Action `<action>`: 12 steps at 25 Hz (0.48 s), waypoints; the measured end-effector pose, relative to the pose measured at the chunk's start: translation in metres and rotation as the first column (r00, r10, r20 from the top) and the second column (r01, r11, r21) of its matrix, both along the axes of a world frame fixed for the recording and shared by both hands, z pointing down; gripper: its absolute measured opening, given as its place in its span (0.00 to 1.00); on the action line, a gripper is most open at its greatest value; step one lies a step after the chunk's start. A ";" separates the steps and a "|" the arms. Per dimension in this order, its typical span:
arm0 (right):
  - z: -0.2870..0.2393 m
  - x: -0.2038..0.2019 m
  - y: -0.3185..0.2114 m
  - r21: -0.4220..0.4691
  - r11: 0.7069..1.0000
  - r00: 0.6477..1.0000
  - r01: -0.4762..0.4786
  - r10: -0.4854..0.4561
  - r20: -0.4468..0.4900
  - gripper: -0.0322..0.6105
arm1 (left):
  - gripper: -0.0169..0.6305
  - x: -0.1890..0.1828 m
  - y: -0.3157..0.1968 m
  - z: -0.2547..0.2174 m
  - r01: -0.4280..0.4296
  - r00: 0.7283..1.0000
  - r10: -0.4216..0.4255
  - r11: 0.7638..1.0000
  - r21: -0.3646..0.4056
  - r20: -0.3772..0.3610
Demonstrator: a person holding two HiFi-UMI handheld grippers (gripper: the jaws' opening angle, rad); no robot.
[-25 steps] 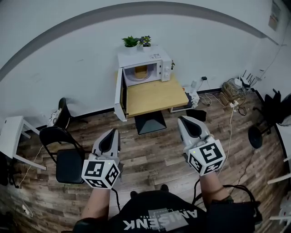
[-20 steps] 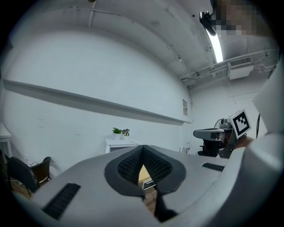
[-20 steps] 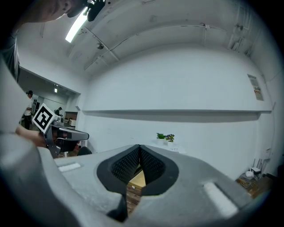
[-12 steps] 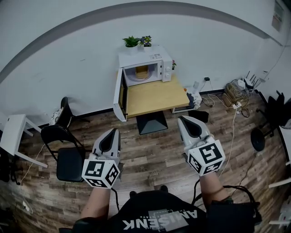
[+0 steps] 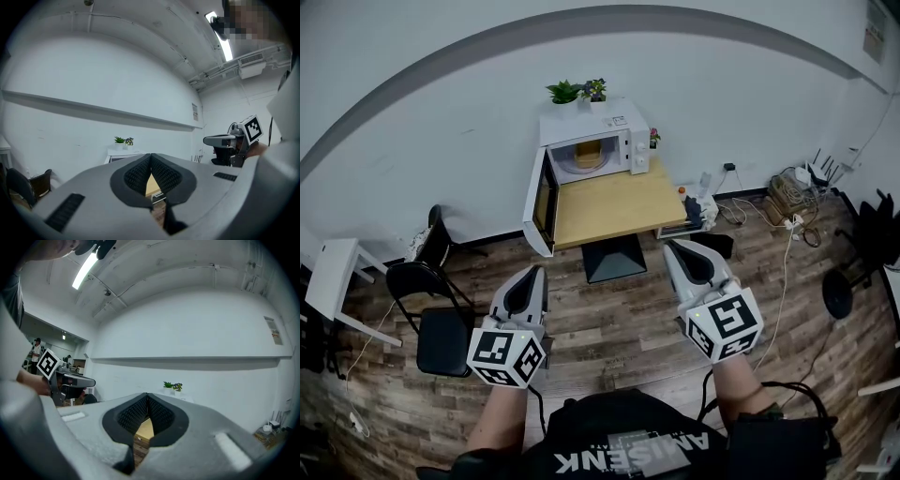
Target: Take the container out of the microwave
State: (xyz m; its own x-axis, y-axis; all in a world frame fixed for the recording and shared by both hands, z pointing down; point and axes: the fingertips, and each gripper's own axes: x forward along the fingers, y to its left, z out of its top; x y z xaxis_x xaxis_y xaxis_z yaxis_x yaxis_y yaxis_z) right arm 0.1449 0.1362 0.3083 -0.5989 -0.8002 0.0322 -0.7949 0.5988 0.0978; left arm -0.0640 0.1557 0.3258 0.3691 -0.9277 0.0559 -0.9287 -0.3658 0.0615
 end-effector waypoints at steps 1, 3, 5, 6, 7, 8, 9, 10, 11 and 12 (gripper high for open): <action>0.000 0.005 0.000 0.002 1.000 1.000 0.006 -0.006 0.000 0.06 | 0.03 0.004 0.000 0.000 0.005 1.000 -0.005 1.000 0.002 -0.003; 0.001 0.013 -0.003 0.004 1.000 1.000 0.012 -0.012 0.000 0.06 | 0.03 0.011 -0.002 0.000 0.009 1.000 -0.009 1.000 0.002 -0.016; 0.004 0.019 -0.009 0.002 1.000 1.000 0.014 -0.014 0.002 0.06 | 0.03 0.016 -0.006 0.002 0.008 1.000 -0.008 1.000 -0.003 -0.024; 0.005 0.021 -0.011 0.000 1.000 1.000 0.013 -0.013 0.005 0.06 | 0.03 0.018 -0.008 0.003 0.008 1.000 -0.009 1.000 -0.006 -0.024; 0.007 0.023 -0.014 -0.005 1.000 1.000 0.012 -0.012 0.010 0.06 | 0.03 0.020 -0.010 0.004 0.010 1.000 -0.010 1.000 -0.008 -0.021; 0.008 0.024 -0.016 -0.009 1.000 1.000 0.012 -0.012 0.013 0.06 | 0.03 0.021 -0.013 0.005 0.010 1.000 -0.010 1.000 -0.008 -0.018; 0.010 0.024 -0.018 -0.011 1.000 1.000 0.013 -0.013 0.011 0.06 | 0.03 0.022 -0.016 0.005 0.009 1.000 -0.009 1.000 -0.007 -0.018; 0.011 0.025 -0.022 -0.012 1.000 1.000 0.014 -0.014 0.006 0.06 | 0.03 0.023 -0.021 0.006 0.005 1.000 -0.005 1.000 -0.005 -0.020; 0.012 0.025 -0.026 -0.013 1.000 1.000 0.010 -0.010 0.003 0.06 | 0.03 0.024 -0.026 0.006 -0.003 1.000 0.003 1.000 -0.002 -0.026; 0.013 0.026 -0.030 -0.012 1.000 1.000 0.004 -0.004 0.005 0.06 | 0.03 0.025 -0.031 0.008 -0.013 0.999 0.013 1.000 0.000 -0.036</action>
State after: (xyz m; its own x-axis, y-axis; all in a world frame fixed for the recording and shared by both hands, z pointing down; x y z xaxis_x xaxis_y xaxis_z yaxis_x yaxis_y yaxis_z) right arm 0.1708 0.1061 0.3214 -0.6019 -0.7977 0.0389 -0.7932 0.6027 0.0865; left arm -0.0393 0.1250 0.3336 0.3829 -0.9228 0.0429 -0.9211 -0.3778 0.0946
